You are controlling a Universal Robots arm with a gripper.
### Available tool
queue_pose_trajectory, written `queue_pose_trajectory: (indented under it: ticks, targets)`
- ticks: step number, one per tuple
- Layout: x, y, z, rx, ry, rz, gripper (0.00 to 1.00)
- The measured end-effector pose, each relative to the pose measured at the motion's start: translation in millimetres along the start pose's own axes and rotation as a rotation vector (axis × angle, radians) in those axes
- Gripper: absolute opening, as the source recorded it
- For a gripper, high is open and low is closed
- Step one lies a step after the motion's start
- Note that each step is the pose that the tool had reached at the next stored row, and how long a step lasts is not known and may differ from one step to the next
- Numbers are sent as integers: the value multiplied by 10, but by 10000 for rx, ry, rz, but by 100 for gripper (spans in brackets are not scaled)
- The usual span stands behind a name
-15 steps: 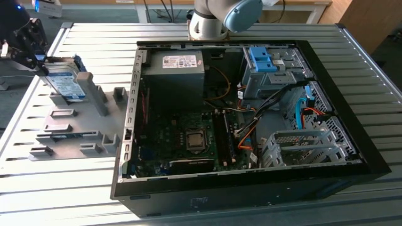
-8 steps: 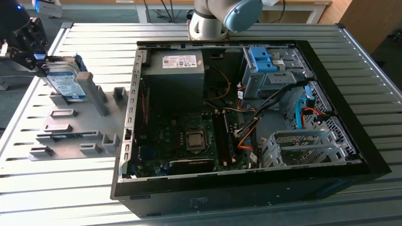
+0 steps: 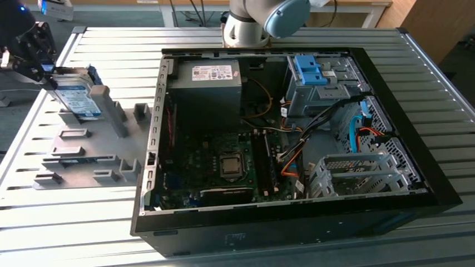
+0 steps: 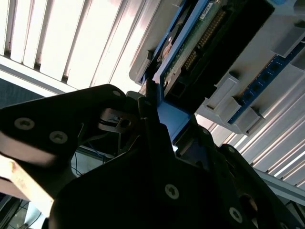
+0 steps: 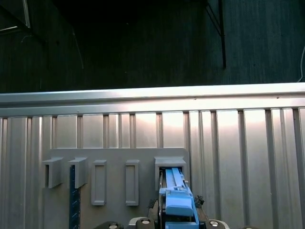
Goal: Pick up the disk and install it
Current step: 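Pick up the disk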
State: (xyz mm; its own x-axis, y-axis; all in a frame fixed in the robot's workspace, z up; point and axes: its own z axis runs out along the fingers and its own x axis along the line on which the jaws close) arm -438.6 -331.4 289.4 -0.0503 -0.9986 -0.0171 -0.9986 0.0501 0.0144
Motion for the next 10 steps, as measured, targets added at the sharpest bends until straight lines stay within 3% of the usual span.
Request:
queue_pose_trajectory:
  ticks: [10]
  targets:
    - [0, 1, -7, 0, -1, 62, 37]
